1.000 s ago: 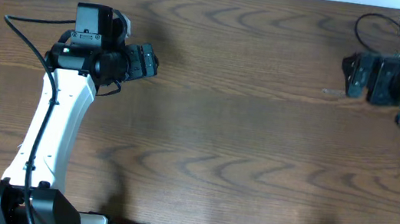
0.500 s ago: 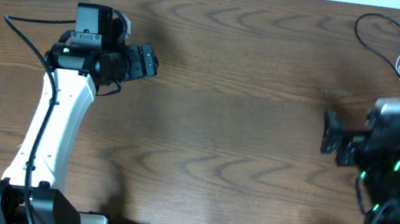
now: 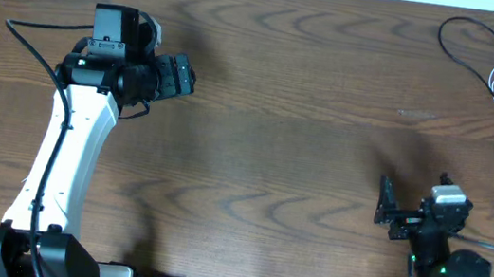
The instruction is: Untangle cables
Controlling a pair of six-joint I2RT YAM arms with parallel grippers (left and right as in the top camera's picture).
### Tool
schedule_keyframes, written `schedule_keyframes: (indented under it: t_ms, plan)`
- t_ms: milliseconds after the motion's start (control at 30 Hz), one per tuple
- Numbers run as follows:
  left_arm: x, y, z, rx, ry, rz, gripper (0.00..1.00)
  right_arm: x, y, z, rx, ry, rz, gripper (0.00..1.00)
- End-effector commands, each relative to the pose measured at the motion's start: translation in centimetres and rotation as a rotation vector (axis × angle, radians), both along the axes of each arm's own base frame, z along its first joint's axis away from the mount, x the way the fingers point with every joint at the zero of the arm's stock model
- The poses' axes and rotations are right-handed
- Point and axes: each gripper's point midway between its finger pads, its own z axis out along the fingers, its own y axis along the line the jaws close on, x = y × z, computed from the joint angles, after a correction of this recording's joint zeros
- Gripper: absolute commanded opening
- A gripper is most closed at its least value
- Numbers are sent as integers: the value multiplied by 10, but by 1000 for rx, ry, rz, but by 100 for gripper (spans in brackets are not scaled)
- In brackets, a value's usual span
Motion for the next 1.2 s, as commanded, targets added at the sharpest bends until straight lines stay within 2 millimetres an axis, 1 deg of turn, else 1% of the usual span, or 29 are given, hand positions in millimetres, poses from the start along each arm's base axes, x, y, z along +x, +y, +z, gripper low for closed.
schedule_keyframes:
  t_ms: [0, 167, 367, 1167]
  plan:
    - [1, 1, -1, 10, 3, -5, 94, -1, 1, -8, 0, -32, 4, 99]
    - [1, 1, -1, 10, 2, -6, 94, -1, 1, -24, 16, -56, 3, 99]
    - [1, 1, -1, 10, 3, -5, 94, -1, 1, -20, 20, -84, 2, 99]
    - [1, 1, -1, 10, 3, -5, 94, -1, 1, -20, 20, -83, 2, 99]
